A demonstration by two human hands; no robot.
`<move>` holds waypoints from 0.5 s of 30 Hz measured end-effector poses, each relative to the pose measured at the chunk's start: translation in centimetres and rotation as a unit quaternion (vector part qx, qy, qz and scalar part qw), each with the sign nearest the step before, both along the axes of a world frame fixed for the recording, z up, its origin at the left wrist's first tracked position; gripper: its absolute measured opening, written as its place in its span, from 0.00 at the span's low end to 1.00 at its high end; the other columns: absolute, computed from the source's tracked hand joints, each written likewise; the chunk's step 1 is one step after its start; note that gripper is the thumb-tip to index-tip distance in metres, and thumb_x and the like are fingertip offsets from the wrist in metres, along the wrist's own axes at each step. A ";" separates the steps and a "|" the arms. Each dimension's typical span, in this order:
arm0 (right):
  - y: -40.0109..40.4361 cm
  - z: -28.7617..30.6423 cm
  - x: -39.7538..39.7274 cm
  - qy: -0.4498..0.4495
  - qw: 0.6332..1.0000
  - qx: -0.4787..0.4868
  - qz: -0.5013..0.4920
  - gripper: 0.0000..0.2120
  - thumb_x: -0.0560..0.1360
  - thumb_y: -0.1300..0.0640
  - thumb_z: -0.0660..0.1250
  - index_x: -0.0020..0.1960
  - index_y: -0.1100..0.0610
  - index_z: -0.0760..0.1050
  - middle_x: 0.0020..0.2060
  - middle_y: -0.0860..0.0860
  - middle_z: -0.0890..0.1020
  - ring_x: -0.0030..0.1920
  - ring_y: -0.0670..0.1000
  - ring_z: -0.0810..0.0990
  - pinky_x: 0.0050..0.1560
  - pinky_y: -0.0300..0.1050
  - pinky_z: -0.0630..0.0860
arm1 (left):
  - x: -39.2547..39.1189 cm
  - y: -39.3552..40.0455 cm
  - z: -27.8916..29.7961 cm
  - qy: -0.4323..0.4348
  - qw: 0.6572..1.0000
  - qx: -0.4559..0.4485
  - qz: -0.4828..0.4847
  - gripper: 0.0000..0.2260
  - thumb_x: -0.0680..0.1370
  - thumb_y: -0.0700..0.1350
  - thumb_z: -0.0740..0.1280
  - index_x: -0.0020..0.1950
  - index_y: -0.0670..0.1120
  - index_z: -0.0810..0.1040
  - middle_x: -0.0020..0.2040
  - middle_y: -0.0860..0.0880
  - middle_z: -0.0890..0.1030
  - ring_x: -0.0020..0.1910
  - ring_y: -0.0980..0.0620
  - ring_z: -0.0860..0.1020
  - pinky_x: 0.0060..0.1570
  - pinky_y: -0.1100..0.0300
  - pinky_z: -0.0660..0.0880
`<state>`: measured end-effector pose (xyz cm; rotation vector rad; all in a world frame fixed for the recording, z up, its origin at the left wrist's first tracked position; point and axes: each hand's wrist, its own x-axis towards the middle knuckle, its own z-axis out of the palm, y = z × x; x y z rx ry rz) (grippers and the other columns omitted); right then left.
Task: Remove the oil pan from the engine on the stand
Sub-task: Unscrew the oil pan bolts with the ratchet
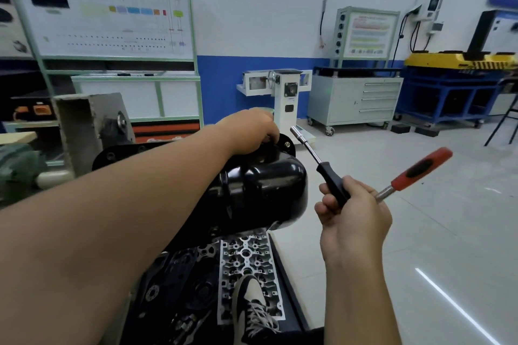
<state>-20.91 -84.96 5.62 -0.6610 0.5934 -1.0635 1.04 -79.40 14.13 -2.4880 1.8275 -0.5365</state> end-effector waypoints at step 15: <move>1.0 -0.1 0.4 -0.005 0.999 0.003 0.033 0.02 0.79 0.66 0.66 0.48 0.61 0.75 0.31 0.61 0.80 0.24 0.50 0.75 0.24 0.41 0.72 | -0.2 0.8 -0.4 -0.045 0.998 -0.044 0.008 0.13 0.83 0.41 0.66 0.61 0.57 0.84 0.61 0.56 0.79 0.63 0.52 0.74 0.47 0.50 0.80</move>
